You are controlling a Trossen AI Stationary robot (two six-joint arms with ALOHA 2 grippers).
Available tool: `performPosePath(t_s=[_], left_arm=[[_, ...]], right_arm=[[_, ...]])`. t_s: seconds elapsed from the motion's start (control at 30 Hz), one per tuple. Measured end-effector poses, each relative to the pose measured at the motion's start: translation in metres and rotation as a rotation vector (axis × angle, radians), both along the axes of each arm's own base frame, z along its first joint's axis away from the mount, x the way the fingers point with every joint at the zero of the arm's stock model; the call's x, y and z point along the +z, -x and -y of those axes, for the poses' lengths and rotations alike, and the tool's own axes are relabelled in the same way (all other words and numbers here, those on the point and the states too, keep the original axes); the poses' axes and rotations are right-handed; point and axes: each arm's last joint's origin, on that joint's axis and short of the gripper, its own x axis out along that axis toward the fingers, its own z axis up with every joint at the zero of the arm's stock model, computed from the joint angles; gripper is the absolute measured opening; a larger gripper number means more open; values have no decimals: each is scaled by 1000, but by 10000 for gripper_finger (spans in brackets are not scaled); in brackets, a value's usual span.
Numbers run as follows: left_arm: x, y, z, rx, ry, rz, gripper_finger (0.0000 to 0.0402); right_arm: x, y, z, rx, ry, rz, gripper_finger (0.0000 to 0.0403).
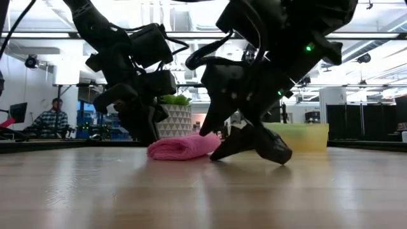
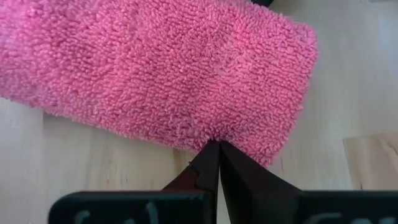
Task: Fold microfiber towels
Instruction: Put the pink microfiber cloth into the yellow bin
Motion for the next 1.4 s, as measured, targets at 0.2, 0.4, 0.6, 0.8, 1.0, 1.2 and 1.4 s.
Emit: performPosePath(t_s=[0.2,0.4,0.6,0.8,1.0,1.2,1.4], left_arm=[[0,0,0,-1,1,0,0],[0,0,0,-1,1,5,0],[4,-6,1,-25,32,72,0],[7,-11,1,-35,39,132,0],[-3,-12,1,-34,43,92,0],[-10,-13,1,-45,61,73,0],[-6,-13,1,-45,61,78,0]], right_arm=[[-8,-3,2,-53,60,31,243],[-8,-4,6,-75,56,50,242],[-7,-8,10,-31,79,54,242],[-7,-12,17,10,67,60,241],[-7,-14,19,75,21,42,215],[-8,-15,17,145,-40,29,156],[-8,-15,20,122,-69,32,59]])
